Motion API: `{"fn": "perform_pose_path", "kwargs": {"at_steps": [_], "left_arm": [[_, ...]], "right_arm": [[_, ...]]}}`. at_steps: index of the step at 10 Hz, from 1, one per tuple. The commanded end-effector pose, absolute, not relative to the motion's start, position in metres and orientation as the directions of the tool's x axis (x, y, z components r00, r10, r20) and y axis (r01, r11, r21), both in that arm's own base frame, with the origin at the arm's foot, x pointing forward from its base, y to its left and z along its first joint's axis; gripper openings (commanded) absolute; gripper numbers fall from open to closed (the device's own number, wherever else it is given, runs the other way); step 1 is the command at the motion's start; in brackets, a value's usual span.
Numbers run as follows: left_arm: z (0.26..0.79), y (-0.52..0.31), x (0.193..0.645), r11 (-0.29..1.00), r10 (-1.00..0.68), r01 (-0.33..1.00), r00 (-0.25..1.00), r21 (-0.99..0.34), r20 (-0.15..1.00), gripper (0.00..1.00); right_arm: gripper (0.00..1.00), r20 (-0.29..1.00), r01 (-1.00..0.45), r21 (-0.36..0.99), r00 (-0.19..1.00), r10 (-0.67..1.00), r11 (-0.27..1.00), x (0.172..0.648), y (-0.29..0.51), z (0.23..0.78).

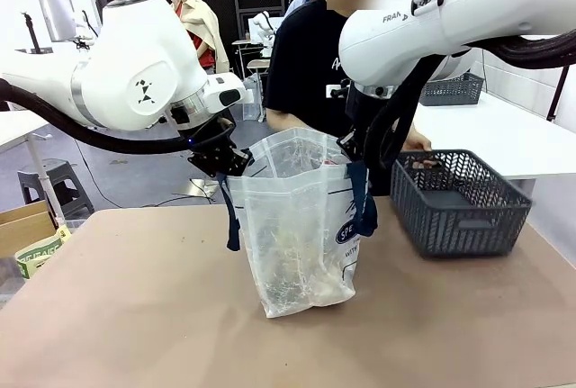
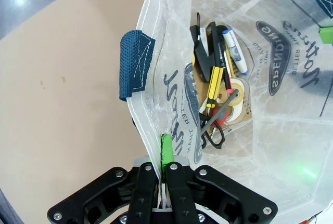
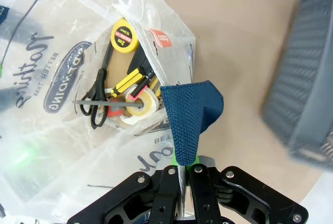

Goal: Transfer purchased items from the store into the shopping bag.
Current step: Move the Reusable shopping bag to the right side of the table.

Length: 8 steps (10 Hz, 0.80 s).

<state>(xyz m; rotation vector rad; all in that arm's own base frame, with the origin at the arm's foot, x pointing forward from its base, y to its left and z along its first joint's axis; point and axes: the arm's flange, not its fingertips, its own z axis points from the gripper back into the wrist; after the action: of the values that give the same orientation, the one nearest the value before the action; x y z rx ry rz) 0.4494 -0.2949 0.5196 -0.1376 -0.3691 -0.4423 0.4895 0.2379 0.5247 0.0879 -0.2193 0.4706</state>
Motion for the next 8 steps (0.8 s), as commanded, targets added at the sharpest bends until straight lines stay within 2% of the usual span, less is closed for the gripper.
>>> {"fn": "perform_pose_path", "kwargs": {"at_steps": [1,4,8], "left_arm": [[0.524,-0.301,0.450,0.899,-0.382,0.433,0.843,-0.057,0.378,0.00],[0.526,-0.314,0.448,0.901,-0.364,0.425,0.852,-0.091,0.376,0.00],[0.525,-0.342,0.450,0.916,-0.330,0.389,0.870,-0.098,0.367,0.00]], "right_arm": [[0.00,0.227,-0.407,0.014,0.891,0.393,0.913,0.488,0.242,0.525],[0.00,0.180,-0.291,0.023,0.942,0.282,0.957,0.491,0.253,0.523],[0.00,0.107,-0.056,0.069,0.993,0.049,0.996,0.496,0.268,0.522]]}}
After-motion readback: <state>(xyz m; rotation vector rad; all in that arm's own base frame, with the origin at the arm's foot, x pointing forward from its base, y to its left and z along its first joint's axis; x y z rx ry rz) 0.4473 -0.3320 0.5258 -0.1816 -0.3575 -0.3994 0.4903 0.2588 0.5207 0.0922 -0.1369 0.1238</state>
